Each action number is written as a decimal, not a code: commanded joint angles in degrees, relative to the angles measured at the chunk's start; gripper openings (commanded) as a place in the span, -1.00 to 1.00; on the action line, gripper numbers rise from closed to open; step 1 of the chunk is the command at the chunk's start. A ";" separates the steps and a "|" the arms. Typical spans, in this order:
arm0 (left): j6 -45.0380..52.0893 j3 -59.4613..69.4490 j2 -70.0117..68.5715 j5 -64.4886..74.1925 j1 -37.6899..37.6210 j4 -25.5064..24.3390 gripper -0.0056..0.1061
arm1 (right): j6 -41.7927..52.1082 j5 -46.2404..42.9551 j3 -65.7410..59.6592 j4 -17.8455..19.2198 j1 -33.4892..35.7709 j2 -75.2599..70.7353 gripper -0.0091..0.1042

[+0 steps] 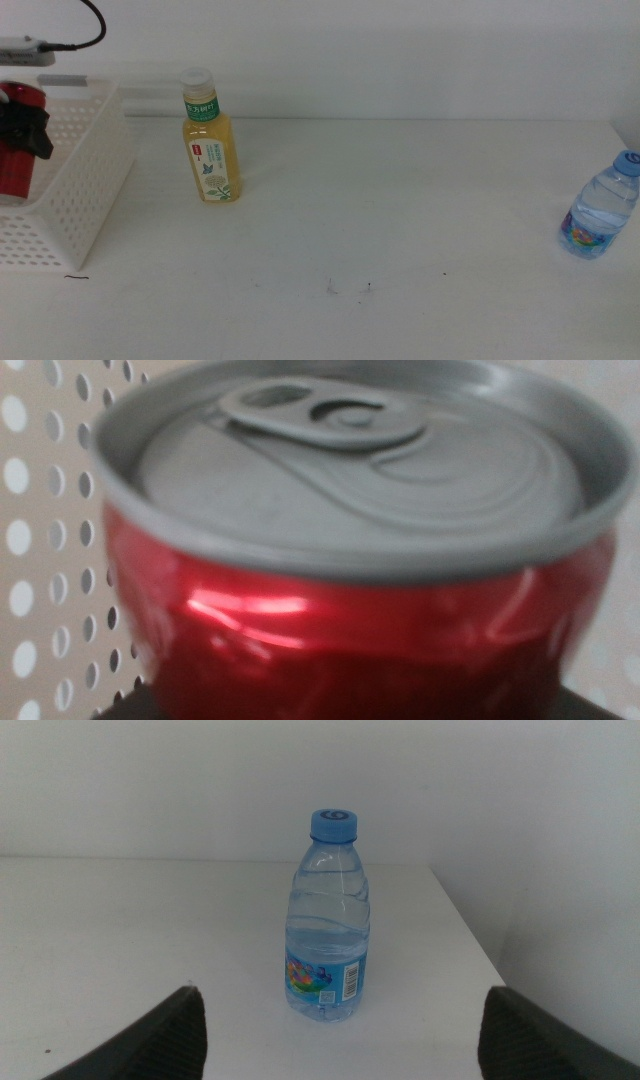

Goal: Use arms to grab the bottles and put them into the dustbin to the left of the table.

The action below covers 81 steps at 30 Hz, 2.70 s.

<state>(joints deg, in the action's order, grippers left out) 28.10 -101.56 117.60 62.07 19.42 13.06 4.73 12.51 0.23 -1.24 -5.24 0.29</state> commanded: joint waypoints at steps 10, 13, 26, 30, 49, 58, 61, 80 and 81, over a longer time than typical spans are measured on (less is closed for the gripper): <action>-1.62 -0.86 -1.30 0.31 -0.23 1.03 0.78 | 0.22 -0.52 -0.23 0.42 -0.46 -0.29 0.76; -3.65 -0.86 -3.95 1.46 -0.76 0.93 0.78 | 0.22 -0.52 -0.23 0.42 -0.46 -0.29 0.76; -13.01 19.10 -29.23 -16.91 -13.86 0.86 0.78 | 0.22 -0.52 -0.23 0.42 -0.46 -0.29 0.76; -14.26 30.16 -37.81 -30.35 -19.45 2.06 0.78 | 0.22 -0.52 -0.23 0.42 -0.46 -0.29 0.76; -17.16 72.68 -47.59 -90.50 -36.18 -1.23 0.78 | 0.22 -0.52 -0.23 0.42 -0.46 -0.29 0.76; -17.16 77.84 -47.59 -88.31 -36.06 -2.70 0.78 | 0.22 -0.52 -0.23 0.42 -0.46 -0.29 0.76; -18.50 77.96 -47.59 -86.66 -36.06 -4.28 0.78 | 0.22 -0.52 -0.23 0.42 -0.46 -0.29 0.76; -33.10 85.89 -32.12 -114.89 -36.06 -16.18 0.78 | 0.22 -0.52 -0.23 0.42 -0.46 -0.29 0.76; -35.10 85.89 -30.20 -118.23 -36.06 -15.02 0.78 | 0.22 -0.52 -0.23 0.42 -0.46 -0.29 0.76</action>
<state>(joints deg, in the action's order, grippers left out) -3.39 -15.98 84.64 -49.87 -16.47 -2.27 4.73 12.51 0.23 -1.24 -5.24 0.29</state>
